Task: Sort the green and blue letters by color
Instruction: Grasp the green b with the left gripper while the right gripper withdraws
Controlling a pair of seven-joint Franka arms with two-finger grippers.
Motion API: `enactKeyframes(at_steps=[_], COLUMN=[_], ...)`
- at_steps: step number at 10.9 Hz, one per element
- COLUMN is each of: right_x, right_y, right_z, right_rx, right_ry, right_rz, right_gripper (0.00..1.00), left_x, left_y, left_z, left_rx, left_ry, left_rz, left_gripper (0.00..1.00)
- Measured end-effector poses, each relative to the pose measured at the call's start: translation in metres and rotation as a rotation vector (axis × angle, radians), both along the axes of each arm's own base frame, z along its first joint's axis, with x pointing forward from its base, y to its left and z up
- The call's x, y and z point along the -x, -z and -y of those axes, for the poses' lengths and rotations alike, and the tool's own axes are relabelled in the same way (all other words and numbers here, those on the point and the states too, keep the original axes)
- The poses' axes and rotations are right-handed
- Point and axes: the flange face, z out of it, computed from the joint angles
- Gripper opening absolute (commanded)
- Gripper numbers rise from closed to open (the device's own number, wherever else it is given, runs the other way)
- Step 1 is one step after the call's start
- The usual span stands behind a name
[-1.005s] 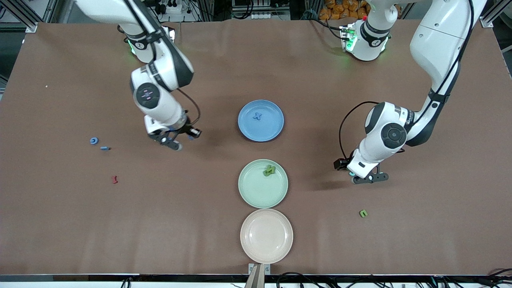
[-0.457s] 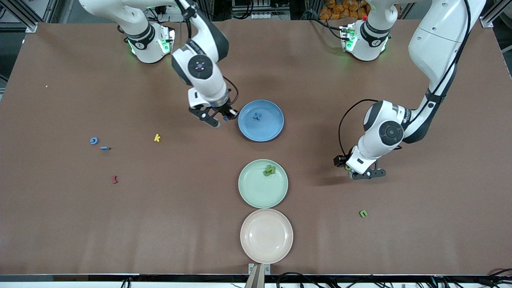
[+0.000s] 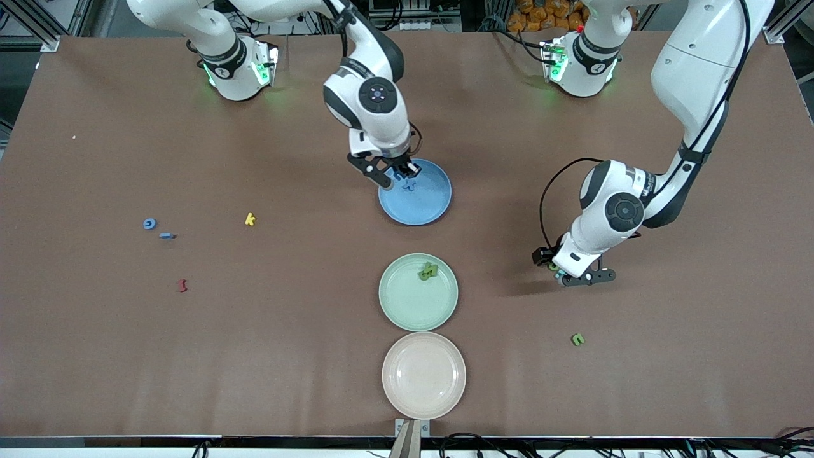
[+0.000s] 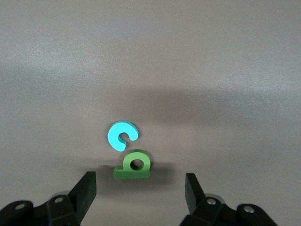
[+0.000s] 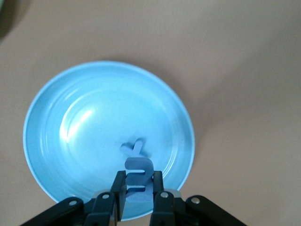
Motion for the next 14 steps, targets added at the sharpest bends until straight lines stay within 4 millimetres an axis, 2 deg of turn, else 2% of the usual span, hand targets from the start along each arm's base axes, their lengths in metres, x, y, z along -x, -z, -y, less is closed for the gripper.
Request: enactKeyframes(at_steps=[1,2,4,6,8,11,14], right_x=[0.004,0.006,-0.002,-0.015,-0.033,-0.082,-0.138], right_y=[0.008,0.015,0.018,0.009,0.005,-0.005,-0.018], right_z=[-0.01,-0.016,-0.02,-0.02,-0.009,0.038,0.107], right_rx=[0.007,0.015,0.017,0.006,0.008,0.039,0.052], right_ry=[0.01,0.022,0.107,0.15,0.186,0.244,0.349], right_rz=[-0.001,-0.005,-0.004,0.011,0.015,0.0,-0.009], right_gripper=[0.87,1.0,1.0,1.0,1.0,1.0,1.0], left_x=[0.0,0.0,0.001,0.002,0.005,0.006,0.003], left_y=[0.0,0.0,0.001,0.002,0.005,0.006,0.007], left_z=[0.0,0.0,0.0,0.0,-0.001,-0.002,-0.011], left_rx=[0.0,0.0,0.0,-0.001,-0.003,-0.005,-0.03], left_ry=[0.0,0.0,0.0,0.001,0.002,0.0,0.024], left_rz=[0.0,0.0,-0.002,-0.005,-0.012,-0.016,0.002], left_gripper=[0.83,0.83,0.81,0.79,0.75,0.72,0.7])
